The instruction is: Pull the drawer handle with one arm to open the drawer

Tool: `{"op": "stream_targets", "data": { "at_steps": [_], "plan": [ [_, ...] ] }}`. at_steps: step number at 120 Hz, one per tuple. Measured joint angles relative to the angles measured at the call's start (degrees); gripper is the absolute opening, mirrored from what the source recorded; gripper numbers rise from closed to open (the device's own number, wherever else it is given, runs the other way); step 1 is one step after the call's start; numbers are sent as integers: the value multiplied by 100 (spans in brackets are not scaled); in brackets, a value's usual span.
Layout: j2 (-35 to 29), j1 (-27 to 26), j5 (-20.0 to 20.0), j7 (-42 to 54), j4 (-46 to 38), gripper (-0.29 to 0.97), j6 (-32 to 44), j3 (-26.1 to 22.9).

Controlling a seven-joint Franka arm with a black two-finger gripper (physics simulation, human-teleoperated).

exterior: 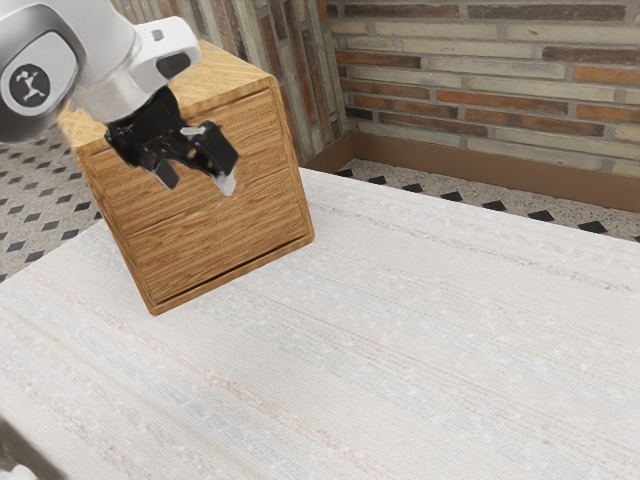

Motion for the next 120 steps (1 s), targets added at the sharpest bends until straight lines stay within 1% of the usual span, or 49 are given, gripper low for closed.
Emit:
{"op": "stream_targets", "data": {
  "at_steps": [14, 27, 33, 38, 46, 54, 68, 81, 101, 120],
  "plan": [
    [-56, -20, -106, -1348, 25, 66, -823, -12],
    [-40, -83, -96, -2389, 21, 67, -1258, -15],
    [-9, -267, -82, -2829, 60, 67, -1399, -7],
    [267, -365, -31, -3158, 272, 67, -1489, 4],
    [896, -364, 85, -3522, 906, 67, -1539, 12],
    [1209, -253, 248, -3658, 1206, 67, -1469, 3],
    [1740, -84, 647, -3382, 1813, 68, -1224, -38],
    [1868, -142, 885, -2693, 1990, 68, -864, -38],
    [1694, -259, 997, -1550, 1769, 68, -473, 2],
    [1712, -66, 1035, -381, 1732, 68, -302, 2]
  ]
}}
